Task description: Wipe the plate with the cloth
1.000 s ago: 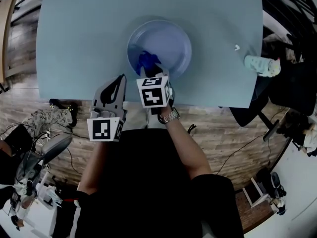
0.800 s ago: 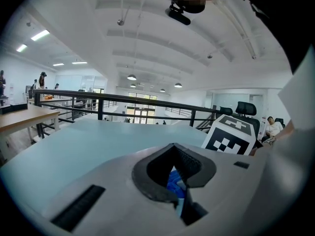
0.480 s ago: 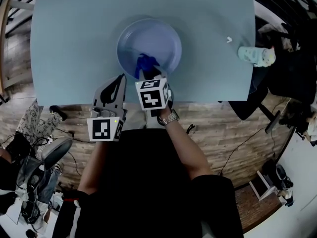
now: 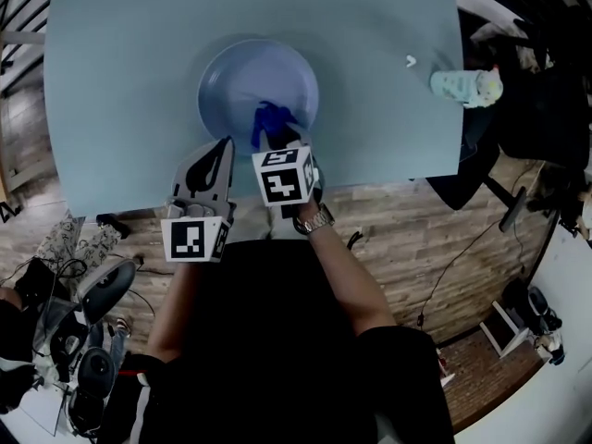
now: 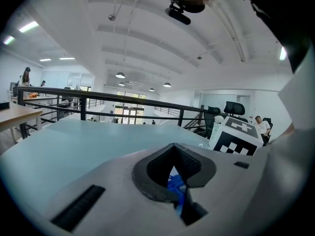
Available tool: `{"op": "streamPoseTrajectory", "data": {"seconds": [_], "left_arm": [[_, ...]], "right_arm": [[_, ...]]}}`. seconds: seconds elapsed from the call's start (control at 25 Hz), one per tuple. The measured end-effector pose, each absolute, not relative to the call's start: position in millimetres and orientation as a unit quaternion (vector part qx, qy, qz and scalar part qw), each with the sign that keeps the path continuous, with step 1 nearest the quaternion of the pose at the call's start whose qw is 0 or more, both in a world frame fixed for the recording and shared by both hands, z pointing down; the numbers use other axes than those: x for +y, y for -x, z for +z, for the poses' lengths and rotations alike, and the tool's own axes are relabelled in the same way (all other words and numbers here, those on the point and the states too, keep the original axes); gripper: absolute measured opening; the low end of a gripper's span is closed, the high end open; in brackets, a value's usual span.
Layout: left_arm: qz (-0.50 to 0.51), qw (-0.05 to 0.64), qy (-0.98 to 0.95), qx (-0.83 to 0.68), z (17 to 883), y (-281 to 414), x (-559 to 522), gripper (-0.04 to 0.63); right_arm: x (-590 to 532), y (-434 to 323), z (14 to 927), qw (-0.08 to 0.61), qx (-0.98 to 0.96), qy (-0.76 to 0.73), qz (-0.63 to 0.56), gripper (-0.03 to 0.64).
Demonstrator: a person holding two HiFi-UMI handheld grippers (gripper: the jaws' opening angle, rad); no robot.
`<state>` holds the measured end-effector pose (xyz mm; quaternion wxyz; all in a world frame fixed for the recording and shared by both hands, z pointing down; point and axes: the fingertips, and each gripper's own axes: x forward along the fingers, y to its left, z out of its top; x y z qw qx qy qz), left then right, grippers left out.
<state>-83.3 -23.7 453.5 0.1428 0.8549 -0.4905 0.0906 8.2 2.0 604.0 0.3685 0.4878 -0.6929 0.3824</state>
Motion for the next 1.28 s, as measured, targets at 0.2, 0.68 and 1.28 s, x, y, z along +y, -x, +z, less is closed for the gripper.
{"op": "streamPoseTrajectory", "data": {"seconds": [0.2,0.68,1.28], "left_arm": [[0.103,0.146,-0.858,-0.481,458,66,-25,0.000],[0.089,0.147,-0.869,-0.465,461,40,-56,0.000],[0.099,0.145,-0.855,-0.488,460,60,-88,0.000]], "right_arm": [[3,-30,606,0.367,-0.683,-0.497,0.389,0.120],[-19,-58,609,0.369,-0.672,-0.510,0.392,0.120],[-69,-57,593,0.353,-0.685,-0.522,0.365,0.120]]}}
